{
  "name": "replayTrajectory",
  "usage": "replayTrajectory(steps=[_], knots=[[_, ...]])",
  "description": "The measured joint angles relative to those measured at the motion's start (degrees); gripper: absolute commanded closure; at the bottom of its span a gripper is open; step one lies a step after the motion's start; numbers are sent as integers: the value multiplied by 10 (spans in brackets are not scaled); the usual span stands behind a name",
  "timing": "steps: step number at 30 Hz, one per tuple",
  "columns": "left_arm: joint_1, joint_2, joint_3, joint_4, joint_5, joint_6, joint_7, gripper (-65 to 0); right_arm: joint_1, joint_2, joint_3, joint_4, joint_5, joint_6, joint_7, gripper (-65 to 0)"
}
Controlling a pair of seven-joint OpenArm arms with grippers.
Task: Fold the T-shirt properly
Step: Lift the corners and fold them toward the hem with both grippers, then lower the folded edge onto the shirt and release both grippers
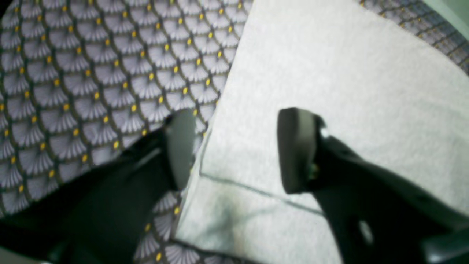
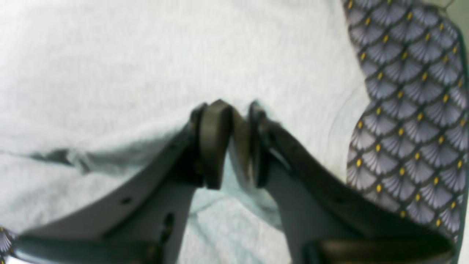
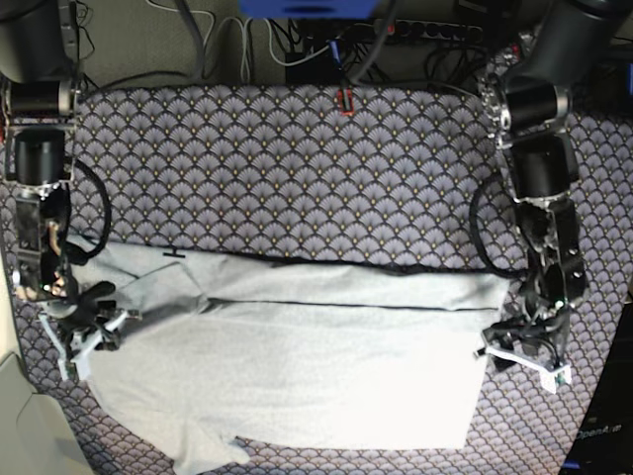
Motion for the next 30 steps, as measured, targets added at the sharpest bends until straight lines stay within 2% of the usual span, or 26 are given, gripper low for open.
replayTrajectory(steps=[5, 11, 17, 22, 25, 30], knots=[[-2, -18, -4, 4, -3, 2, 7, -418, -9, 7, 2, 0, 1, -1, 0, -230], [90, -10, -4, 67, -5, -2, 19, -418, -33, 16, 8, 1, -2, -2, -5, -229], [144, -2, -5, 111, -8, 2, 6, -418, -106, 20, 105, 26, -4, -6, -7, -233], [149, 11, -4, 75, -7, -1, 10, -418, -148, 14, 109, 91, -2, -4, -7, -233], [145, 15, -5, 50, -8, 3, -41, -418, -166, 21, 110, 125, 2, -4, 4, -233], [148, 18, -5, 26, -7, 3, -59, -418, -196, 22, 110, 124, -2, -3, -13, -233]])
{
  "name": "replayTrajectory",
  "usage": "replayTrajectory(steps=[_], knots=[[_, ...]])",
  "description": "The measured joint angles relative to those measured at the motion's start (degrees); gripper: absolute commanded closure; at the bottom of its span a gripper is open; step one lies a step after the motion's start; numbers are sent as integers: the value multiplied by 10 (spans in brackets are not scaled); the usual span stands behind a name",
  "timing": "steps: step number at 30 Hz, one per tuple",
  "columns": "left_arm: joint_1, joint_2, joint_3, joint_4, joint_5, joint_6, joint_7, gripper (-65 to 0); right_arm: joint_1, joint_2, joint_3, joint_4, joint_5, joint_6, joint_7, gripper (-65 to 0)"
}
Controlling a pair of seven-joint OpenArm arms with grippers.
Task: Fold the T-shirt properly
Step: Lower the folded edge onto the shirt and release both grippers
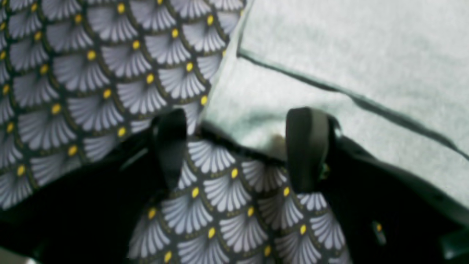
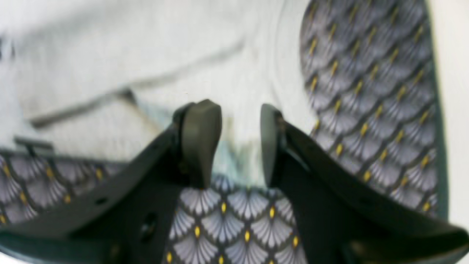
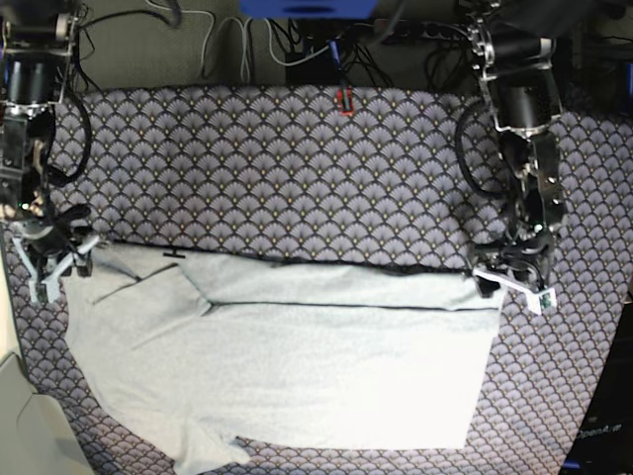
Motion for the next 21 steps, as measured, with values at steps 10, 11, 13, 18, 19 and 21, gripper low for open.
replayTrajectory(steps=[10, 11, 13, 18, 19, 21], knots=[[-17, 1, 0, -24, 0, 0, -4, -418, -3, 1, 0, 2, 0, 0, 3, -233], [-18, 1, 0, -24, 0, 0, -5, -418, -2, 2, 0, 2, 0, 0, 4, -233], [-19, 0, 0, -30, -2, 0, -8, -418, 0, 2, 0, 2, 0, 0, 4, -233], [-33, -1, 0, -78, -1, 0, -48, -418, -12, 10, 29, 3, 3, 0, 8, -234], [-38, -2, 0, -88, -2, 0, -53, -418, -16, 12, 36, 3, 2, 0, 8, -234], [-38, -2, 0, -94, -1, 0, -67, -417, -19, 15, 46, 3, -2, 0, 3, -234]])
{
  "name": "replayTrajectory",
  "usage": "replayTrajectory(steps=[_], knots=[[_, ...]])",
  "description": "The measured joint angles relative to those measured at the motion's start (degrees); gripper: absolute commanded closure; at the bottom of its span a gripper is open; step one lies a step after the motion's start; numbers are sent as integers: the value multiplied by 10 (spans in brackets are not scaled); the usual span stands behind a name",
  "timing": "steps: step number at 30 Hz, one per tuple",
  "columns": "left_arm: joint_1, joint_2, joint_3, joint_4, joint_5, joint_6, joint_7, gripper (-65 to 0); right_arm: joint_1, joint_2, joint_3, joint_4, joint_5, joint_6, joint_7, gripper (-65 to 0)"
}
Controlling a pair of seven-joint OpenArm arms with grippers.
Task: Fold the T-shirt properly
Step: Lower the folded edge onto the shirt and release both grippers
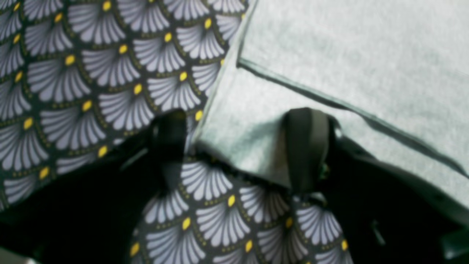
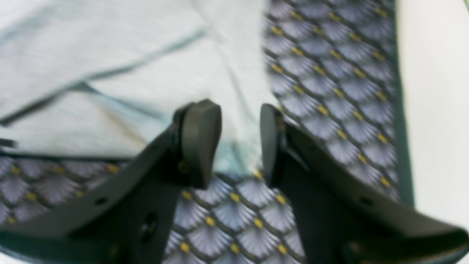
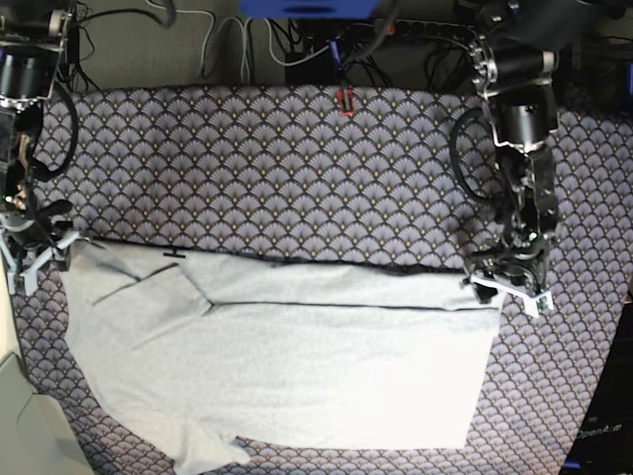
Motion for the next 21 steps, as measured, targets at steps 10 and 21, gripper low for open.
replayTrajectory(steps=[10, 21], knots=[[2, 1, -2, -1, 0, 0, 6, -53, -18, 9, 28, 0, 5, 2, 4, -266], [2, -2, -1, -1, 0, 0, 9, -4, -15, -23, 49, -7, 2, 64, 2, -302]])
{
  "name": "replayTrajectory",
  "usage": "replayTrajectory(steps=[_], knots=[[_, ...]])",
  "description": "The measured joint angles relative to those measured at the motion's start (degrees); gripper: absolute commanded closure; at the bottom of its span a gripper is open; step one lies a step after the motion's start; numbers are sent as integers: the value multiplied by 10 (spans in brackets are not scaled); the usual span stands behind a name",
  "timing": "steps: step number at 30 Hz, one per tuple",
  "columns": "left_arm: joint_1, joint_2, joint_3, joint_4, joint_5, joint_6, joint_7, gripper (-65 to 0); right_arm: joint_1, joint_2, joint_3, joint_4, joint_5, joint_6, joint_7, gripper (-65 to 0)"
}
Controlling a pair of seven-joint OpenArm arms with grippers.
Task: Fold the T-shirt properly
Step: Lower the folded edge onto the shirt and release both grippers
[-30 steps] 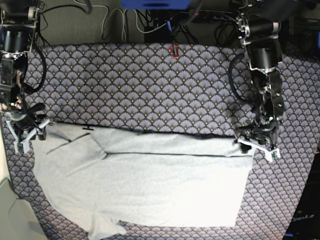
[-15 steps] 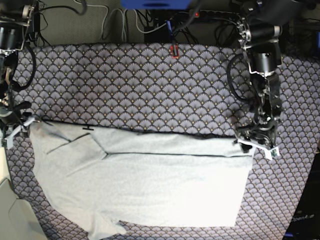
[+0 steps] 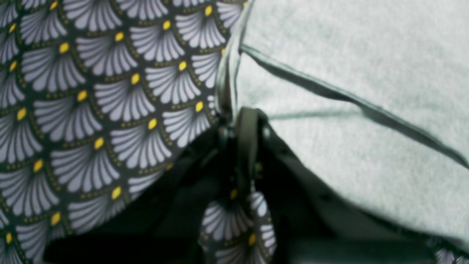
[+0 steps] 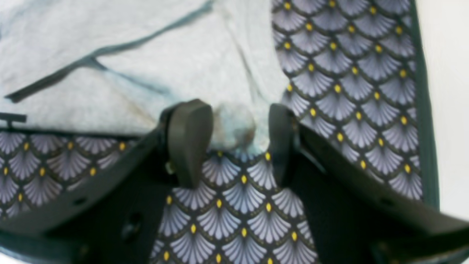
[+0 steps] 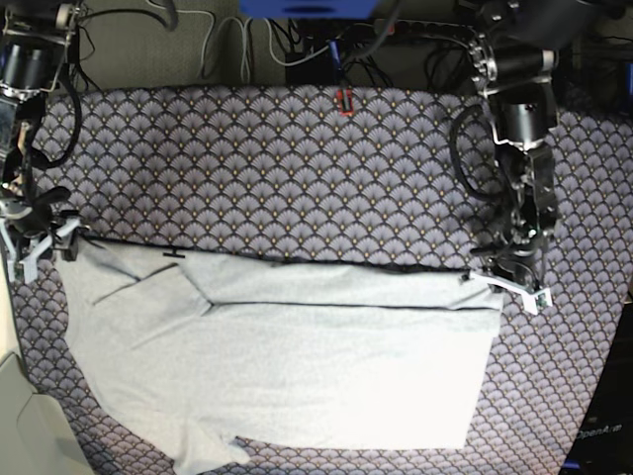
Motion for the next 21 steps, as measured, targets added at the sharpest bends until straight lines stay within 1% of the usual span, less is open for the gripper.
replayTrajectory(steps=[8, 13, 19, 21], knots=[[0, 0, 0, 0, 0, 0, 3, -4, 50, 4, 0, -101, -1, 0, 5, -302], [0, 0, 0, 0, 0, 0, 3, -4, 54, 9, -2, -103, -1, 0, 7, -302], [0, 0, 0, 0, 0, 0, 3, -4, 49, 5, -3, -103, 0, 0, 6, -297], [0, 0, 0, 0, 0, 0, 3, -4, 49, 3, -1, -103, 0, 0, 8, -279]])
